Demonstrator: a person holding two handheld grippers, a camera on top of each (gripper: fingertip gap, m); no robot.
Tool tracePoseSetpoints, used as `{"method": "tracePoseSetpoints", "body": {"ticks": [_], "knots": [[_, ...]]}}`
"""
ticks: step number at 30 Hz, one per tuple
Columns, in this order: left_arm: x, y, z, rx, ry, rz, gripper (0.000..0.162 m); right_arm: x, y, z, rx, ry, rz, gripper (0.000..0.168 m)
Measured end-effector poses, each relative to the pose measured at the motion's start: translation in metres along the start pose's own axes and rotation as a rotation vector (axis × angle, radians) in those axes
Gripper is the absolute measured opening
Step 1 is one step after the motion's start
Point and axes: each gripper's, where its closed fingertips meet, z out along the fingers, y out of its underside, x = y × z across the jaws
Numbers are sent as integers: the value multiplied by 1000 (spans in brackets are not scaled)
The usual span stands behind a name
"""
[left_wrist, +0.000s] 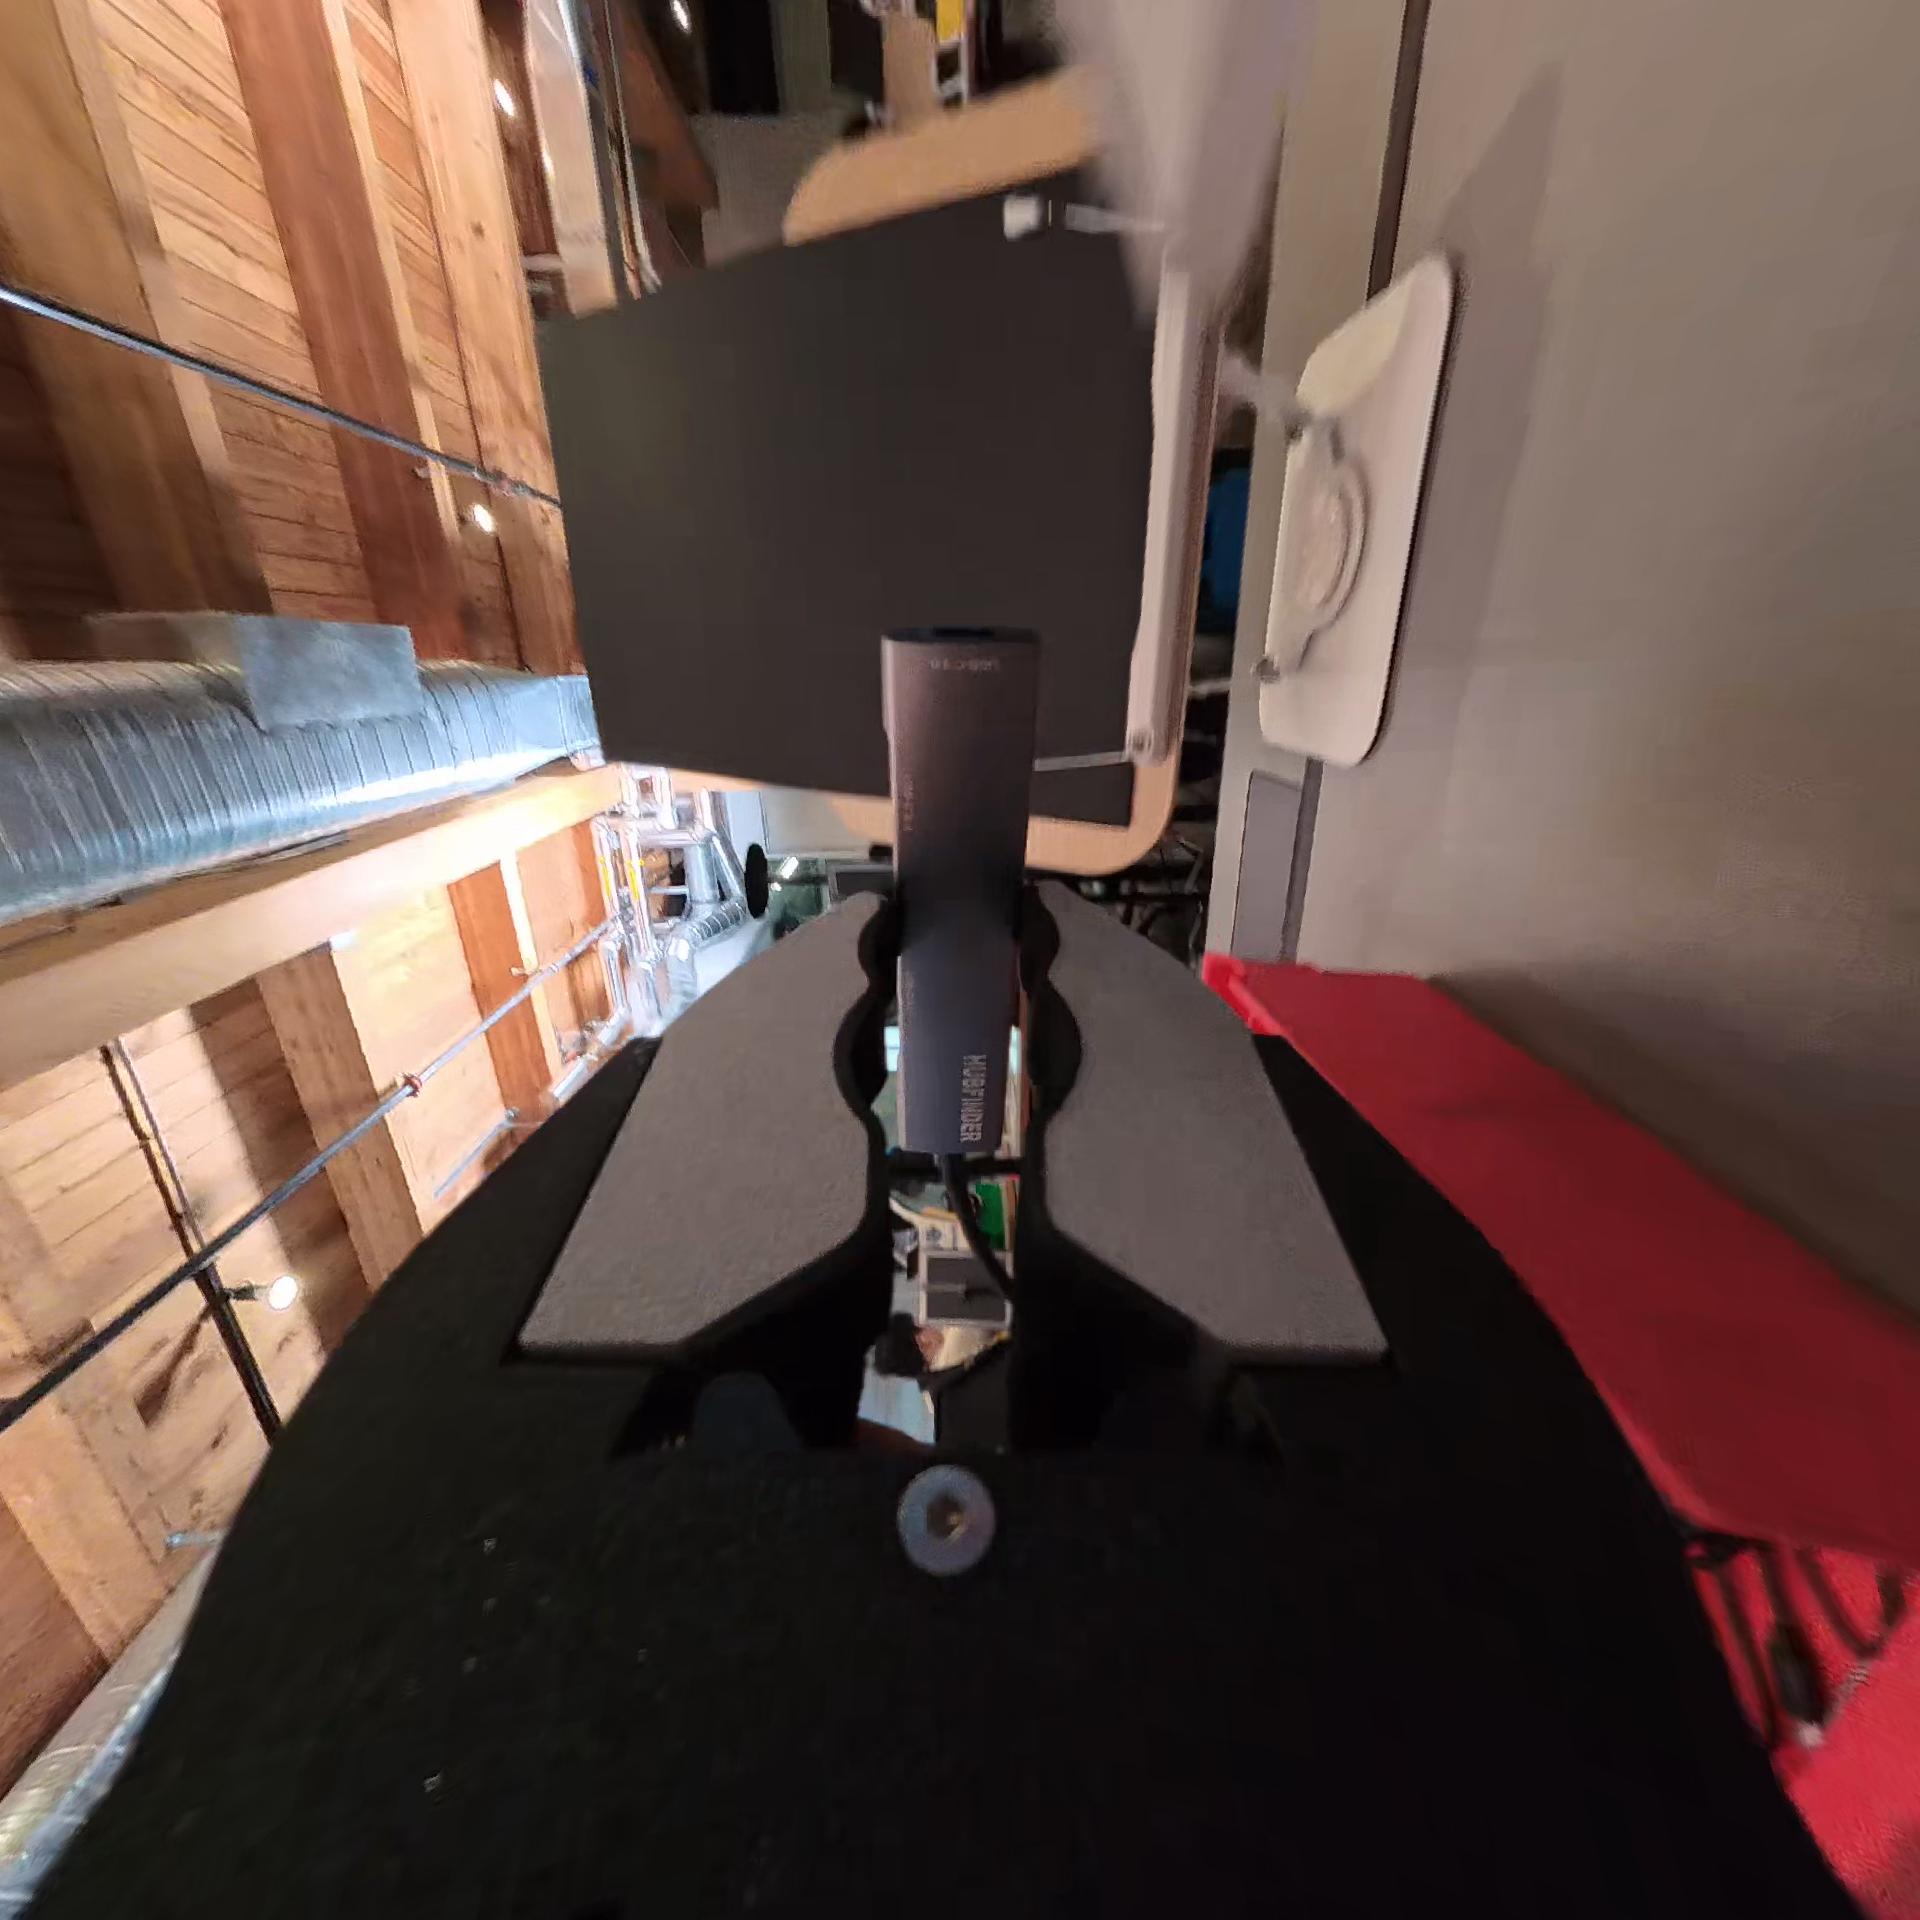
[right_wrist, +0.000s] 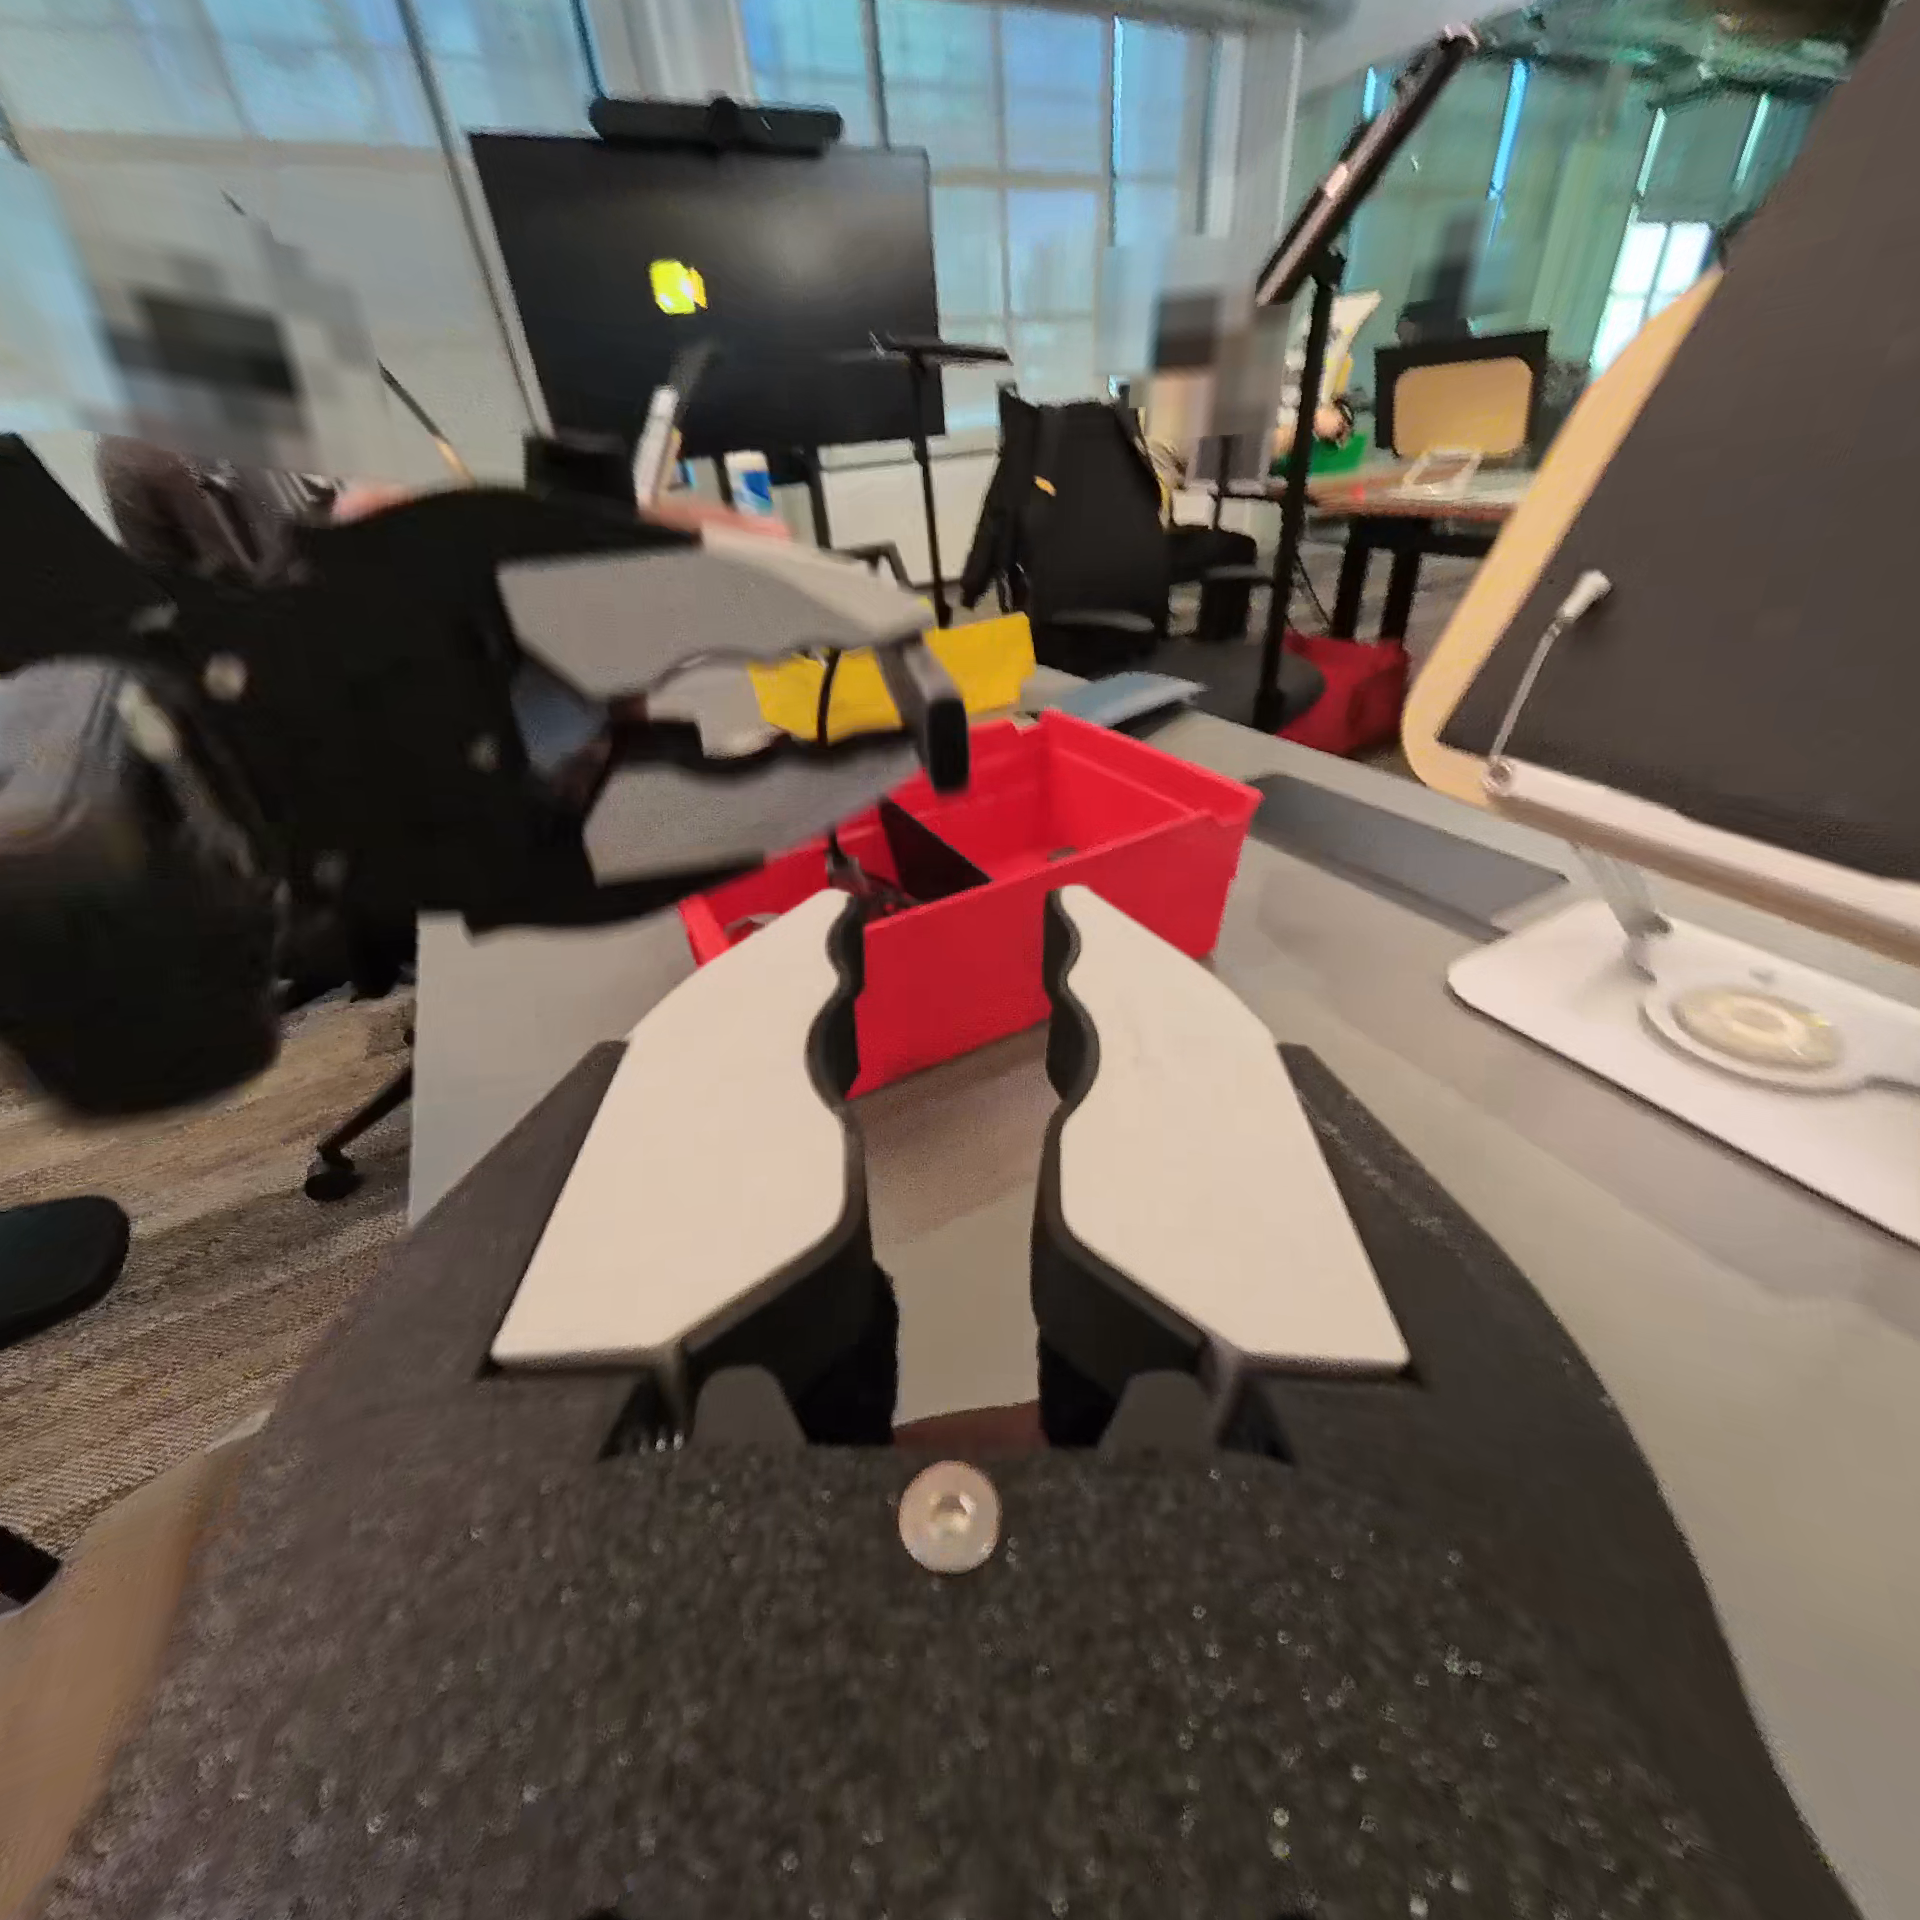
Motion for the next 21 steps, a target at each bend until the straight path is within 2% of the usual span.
{"method": "tracePoseSetpoints", "body": {"ticks": [2,7,9,10,12,14,18,21], "knots": [[9,-28,-11,33,-29,-7,21,-12,-4,1,33,-50,-33,34],[21,-73,-27,78,-77,-22,22,-17,5,-7,13,-27,-23,33],[18,-87,-33,105,-127,-6,21,-13,8,-13,4,-9,-47,24],[16,-92,-35,111,-135,-4,21,-10,11,-16,-8,-6,-49,26],[14,-102,-36,128,-139,-30,21,-18,8,-25,18,-72,-51,11],[10,-112,-38,153,-151,-47,22,-17,4,-35,56,-36,-154,9],[-14,-128,-49,225,-248,-94,23,-13,-25,-55,71,8,-333,9],[-18,-125,-63,263,-185,-208,23,8,-65,-76,116,89,-416,10]]}}
